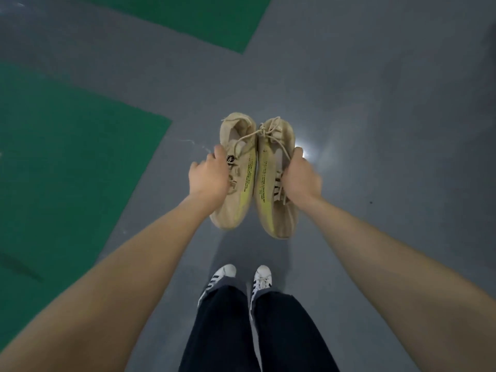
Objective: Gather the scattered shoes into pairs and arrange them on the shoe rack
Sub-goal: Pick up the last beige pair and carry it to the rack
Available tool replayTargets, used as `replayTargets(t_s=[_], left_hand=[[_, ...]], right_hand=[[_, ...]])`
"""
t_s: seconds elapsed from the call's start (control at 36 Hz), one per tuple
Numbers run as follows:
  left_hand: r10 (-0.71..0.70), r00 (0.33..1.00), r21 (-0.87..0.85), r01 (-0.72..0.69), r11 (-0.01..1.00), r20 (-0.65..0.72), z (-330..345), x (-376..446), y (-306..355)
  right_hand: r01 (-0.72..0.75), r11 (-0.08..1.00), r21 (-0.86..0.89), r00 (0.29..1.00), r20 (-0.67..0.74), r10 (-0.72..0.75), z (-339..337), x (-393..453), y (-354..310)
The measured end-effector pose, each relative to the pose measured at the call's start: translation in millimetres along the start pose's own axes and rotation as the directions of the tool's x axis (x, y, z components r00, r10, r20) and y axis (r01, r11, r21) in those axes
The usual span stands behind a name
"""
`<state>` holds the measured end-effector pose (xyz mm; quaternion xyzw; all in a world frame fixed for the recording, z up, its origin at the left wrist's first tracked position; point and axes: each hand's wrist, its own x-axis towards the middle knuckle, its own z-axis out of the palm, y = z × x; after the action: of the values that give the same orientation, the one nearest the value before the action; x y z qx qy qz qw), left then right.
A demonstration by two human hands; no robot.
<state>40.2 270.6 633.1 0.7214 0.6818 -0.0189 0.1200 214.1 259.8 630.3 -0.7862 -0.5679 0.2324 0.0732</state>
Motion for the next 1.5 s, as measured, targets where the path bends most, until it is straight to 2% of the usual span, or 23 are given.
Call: replayTargets(t_s=[0.17, 0.28, 0.42, 0.5, 0.69, 0.83, 1.03, 1.17, 1.5], left_hand=[[0.208, 0.978, -0.021, -0.208, 0.978, 0.017, -38, -8, 49], [0.384, 0.921, -0.017, -0.384, 0.923, 0.060, -53, -17, 90], [0.604, 0.787, -0.011, -0.608, 0.794, 0.124, -53, -39, 147], [0.727, 0.663, -0.027, -0.735, 0.677, 0.179, -42, -66, 191], [0.879, 0.377, 0.007, -0.920, 0.393, 0.292, -16, -154, 282], [0.912, 0.219, 0.035, -0.975, 0.221, 0.348, 6, -236, 354], [0.937, 0.000, 0.016, -1.000, -0.006, 0.348, 33, -371, 445], [0.937, -0.103, -0.040, -0.995, -0.095, 0.333, 45, -471, 498], [0.879, -0.324, -0.093, -0.946, -0.311, 0.351, 80, -644, 610]], right_hand=[[-0.170, 0.985, 0.026, 0.978, -0.119, 0.171, -46, -33, 24], [-0.309, 0.947, 0.089, 0.929, -0.183, 0.320, -74, -70, 55], [-0.508, 0.830, 0.229, 0.792, -0.255, 0.555, -88, -130, 100], [-0.629, 0.721, 0.291, 0.666, -0.276, 0.693, -91, -174, 131], [-0.760, 0.496, 0.421, 0.418, -0.268, 0.868, -92, -279, 202], [-0.796, 0.328, 0.509, 0.233, -0.243, 0.942, -93, -359, 260], [-0.802, 0.186, 0.568, 0.050, -0.246, 0.968, -109, -485, 348], [-0.794, 0.088, 0.601, -0.084, -0.253, 0.964, -123, -571, 401], [-0.730, -0.097, 0.676, -0.314, -0.206, 0.927, -134, -719, 510]])
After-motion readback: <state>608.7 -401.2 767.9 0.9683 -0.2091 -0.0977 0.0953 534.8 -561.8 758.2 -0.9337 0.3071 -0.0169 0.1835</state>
